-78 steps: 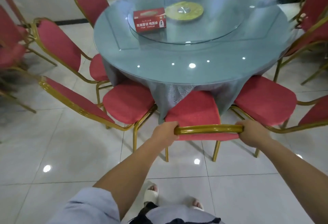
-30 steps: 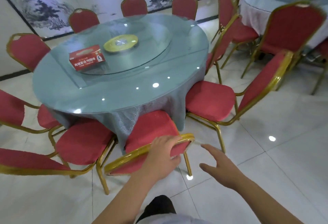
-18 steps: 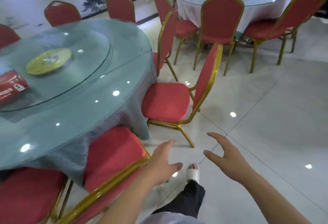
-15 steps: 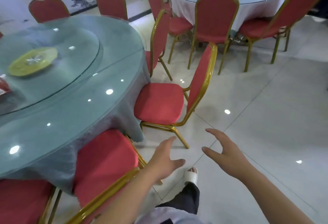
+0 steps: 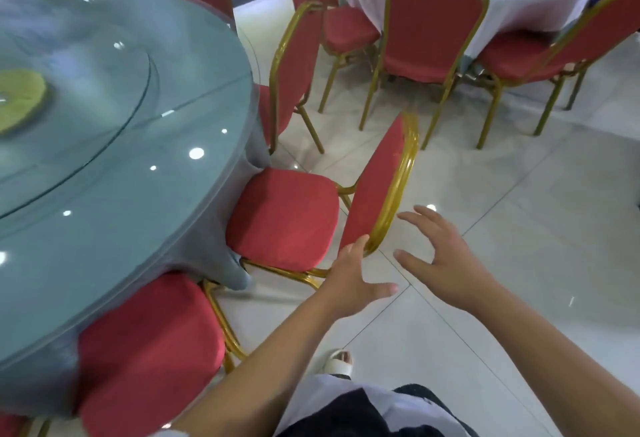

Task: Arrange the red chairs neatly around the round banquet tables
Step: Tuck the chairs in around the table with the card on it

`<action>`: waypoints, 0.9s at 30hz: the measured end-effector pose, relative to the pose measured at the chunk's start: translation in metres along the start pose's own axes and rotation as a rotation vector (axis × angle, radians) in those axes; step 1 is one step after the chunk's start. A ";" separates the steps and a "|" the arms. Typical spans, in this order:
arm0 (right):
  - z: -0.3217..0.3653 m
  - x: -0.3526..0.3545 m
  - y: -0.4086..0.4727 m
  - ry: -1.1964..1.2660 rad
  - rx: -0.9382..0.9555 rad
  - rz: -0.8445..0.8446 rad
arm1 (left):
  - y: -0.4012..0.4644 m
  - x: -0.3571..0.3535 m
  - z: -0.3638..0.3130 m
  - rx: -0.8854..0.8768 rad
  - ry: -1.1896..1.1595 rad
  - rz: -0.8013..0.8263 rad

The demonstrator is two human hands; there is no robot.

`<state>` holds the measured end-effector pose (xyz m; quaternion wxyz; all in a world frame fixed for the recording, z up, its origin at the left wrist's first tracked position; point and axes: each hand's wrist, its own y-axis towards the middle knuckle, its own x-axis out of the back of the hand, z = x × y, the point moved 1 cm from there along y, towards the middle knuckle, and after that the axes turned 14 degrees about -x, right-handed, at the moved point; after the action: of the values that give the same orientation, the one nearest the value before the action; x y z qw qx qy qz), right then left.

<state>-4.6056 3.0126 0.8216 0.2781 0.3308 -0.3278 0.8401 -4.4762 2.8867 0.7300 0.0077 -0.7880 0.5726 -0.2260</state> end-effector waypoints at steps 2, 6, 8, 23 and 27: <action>-0.001 0.014 0.026 -0.041 0.053 0.035 | 0.021 0.000 -0.003 0.014 0.005 0.017; -0.001 0.038 0.089 -0.220 0.211 0.102 | 0.054 0.003 -0.007 0.048 0.038 0.011; -0.002 0.049 0.124 -0.298 0.290 0.143 | 0.069 0.002 -0.002 0.077 0.008 -0.018; 0.001 0.081 0.319 -0.665 0.618 0.282 | 0.117 -0.056 -0.048 0.506 0.008 -0.736; 0.014 0.062 0.324 -0.650 0.629 0.295 | 0.110 -0.053 -0.045 0.562 0.013 -0.817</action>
<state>-4.8602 2.8136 0.7564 -0.0747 0.5945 -0.1707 0.7822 -4.6046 2.9082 0.7221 0.1272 -0.9141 0.1338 -0.3611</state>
